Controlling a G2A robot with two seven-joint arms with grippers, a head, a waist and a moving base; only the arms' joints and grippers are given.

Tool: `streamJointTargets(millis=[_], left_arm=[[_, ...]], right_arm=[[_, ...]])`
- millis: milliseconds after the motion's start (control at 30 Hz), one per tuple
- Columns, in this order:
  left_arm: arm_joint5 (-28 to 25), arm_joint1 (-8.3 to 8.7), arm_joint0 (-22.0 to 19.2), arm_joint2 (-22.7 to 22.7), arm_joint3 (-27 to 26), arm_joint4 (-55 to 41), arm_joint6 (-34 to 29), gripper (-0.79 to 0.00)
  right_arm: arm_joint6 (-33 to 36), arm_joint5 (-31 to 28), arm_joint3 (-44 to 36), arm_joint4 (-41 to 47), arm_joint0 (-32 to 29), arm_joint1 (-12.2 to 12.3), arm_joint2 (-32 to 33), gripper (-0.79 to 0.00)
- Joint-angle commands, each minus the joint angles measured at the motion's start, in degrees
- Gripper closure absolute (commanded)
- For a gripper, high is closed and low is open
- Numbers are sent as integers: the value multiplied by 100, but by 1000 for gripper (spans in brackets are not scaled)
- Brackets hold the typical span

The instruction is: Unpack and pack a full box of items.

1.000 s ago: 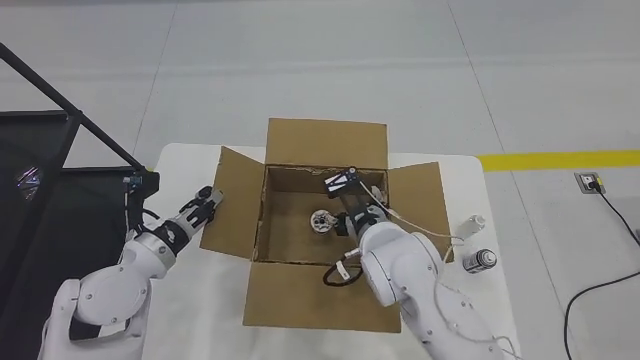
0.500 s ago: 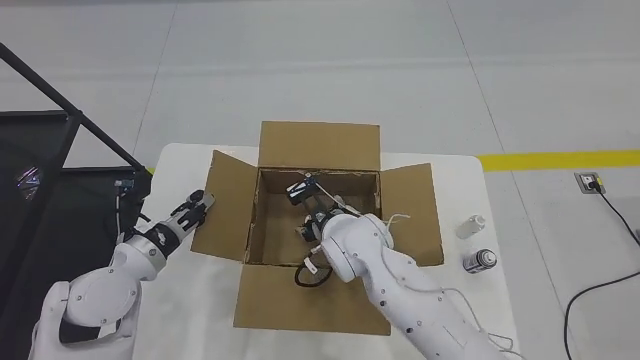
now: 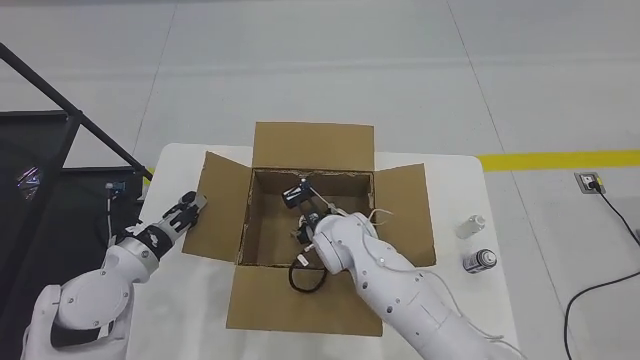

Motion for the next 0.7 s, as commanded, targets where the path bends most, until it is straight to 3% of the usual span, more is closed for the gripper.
streamJointTargets(millis=[0,233,267,300,367,400,433,667], left_arm=[[12,9,6,6,-5,-21,8,-785],[35,31,74,-1,-53,-158,173,-785],[34,35,87,-6,-65,-183,189,-785],[32,39,100,-13,-77,-197,204,-785],[32,47,123,-23,-95,-218,248,-785],[29,50,133,-25,-101,-226,273,-785],[27,54,142,-25,-103,-233,286,-785],[21,87,158,-35,-46,-178,399,-785]], right_arm=[[-132,22,166,60,49,-49,-8,-785],[-510,32,825,323,249,-243,-22,-785],[-538,16,903,352,277,-268,-26,-705],[-568,3,972,369,302,-292,-33,-363],[-593,-28,1082,378,343,-336,-59,-219],[-604,-28,1115,375,357,-357,-70,-86],[-631,-30,1128,349,368,-374,-86,-3],[-639,30,882,100,238,-412,-126,0]])
